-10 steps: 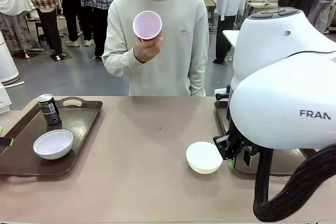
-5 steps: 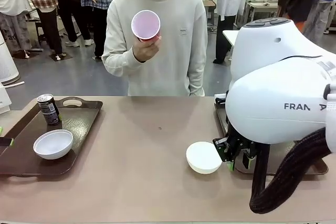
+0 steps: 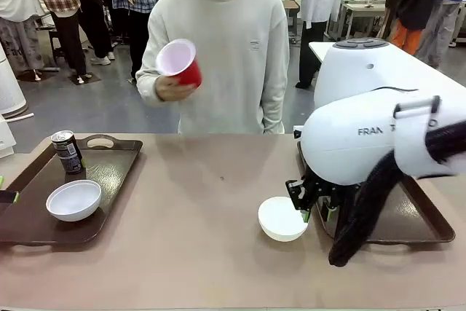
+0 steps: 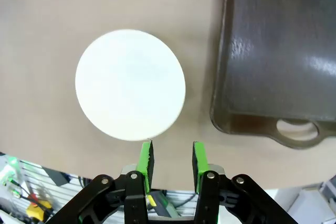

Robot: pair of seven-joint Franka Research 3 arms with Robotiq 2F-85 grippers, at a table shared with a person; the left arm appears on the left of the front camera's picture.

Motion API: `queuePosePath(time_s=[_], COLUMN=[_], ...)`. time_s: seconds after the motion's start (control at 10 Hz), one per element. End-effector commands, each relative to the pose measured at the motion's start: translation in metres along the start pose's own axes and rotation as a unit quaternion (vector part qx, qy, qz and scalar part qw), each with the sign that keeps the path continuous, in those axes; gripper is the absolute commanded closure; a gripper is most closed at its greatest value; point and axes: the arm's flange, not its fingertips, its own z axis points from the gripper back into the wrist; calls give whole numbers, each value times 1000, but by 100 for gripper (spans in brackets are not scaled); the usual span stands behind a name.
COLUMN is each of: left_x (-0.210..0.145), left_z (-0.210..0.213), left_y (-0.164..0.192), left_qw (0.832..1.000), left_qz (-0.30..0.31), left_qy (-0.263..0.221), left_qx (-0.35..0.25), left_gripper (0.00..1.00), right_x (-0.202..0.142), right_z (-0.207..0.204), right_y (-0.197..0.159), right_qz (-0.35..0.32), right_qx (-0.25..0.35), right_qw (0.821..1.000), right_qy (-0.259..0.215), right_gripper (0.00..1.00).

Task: Prepare tableware on both trays.
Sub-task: Pick up a Picnic Bowl from the table and place it on a Handle tray.

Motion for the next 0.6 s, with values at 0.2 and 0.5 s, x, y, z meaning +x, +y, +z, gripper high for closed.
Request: queuePosePath(time_s=[0.2, 0.5], left_x=[-1, -1], left_z=[1, 1], left_y=[-2, -2], left_qw=[1000, 1000], left_qz=[-5, -5], left_qy=[-6, -6], left_qx=[-5, -5], left_gripper=[0, 0], right_x=[29, 42], right_z=[-20, -31], right_y=[9, 6], right_qz=[15, -13], right_qx=[7, -28], right_qw=[1000, 999], right_qy=[-19, -33], right_gripper=[58, 58])
